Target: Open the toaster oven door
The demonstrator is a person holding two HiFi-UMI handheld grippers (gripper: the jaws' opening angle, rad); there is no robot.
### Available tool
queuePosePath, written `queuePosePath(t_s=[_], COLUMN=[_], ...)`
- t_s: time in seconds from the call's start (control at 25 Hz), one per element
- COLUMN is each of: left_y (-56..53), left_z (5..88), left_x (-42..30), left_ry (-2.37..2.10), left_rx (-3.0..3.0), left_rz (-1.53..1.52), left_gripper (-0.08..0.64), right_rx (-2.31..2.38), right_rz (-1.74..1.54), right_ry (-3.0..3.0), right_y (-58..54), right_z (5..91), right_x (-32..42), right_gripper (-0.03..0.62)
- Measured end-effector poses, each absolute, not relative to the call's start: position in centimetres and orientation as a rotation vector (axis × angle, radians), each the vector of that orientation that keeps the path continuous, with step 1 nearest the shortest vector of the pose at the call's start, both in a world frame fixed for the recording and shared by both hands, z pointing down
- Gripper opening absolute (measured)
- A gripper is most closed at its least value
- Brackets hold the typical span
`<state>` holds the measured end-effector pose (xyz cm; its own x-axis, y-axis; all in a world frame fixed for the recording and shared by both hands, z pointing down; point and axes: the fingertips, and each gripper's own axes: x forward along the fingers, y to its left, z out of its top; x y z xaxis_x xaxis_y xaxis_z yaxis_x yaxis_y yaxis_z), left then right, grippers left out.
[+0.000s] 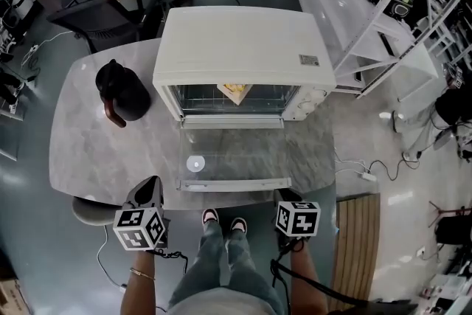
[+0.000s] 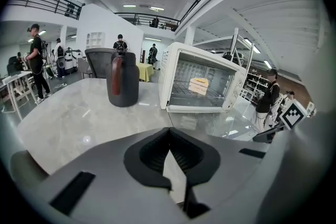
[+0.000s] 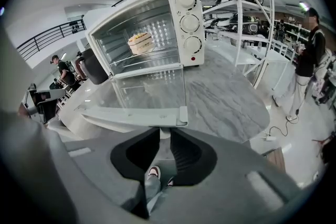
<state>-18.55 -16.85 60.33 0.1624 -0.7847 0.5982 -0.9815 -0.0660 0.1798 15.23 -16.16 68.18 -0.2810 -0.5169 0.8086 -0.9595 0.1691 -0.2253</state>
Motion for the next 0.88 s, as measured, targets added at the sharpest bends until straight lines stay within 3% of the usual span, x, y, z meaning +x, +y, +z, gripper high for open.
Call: queuePosePath(t_s=[0.88], left_y=[-16.4], left_z=[61.1], left_x=[-19.6], left_ry=[-1.688], left_rx=[1.870], left_rz=[0.453], left_gripper=[0.005], right_rx=[1.398], right_rz=[1.031], right_ry=[-1.869], right_y=[-16.1], right_z=[69.5], right_x=[15.3], right_gripper=[0.067])
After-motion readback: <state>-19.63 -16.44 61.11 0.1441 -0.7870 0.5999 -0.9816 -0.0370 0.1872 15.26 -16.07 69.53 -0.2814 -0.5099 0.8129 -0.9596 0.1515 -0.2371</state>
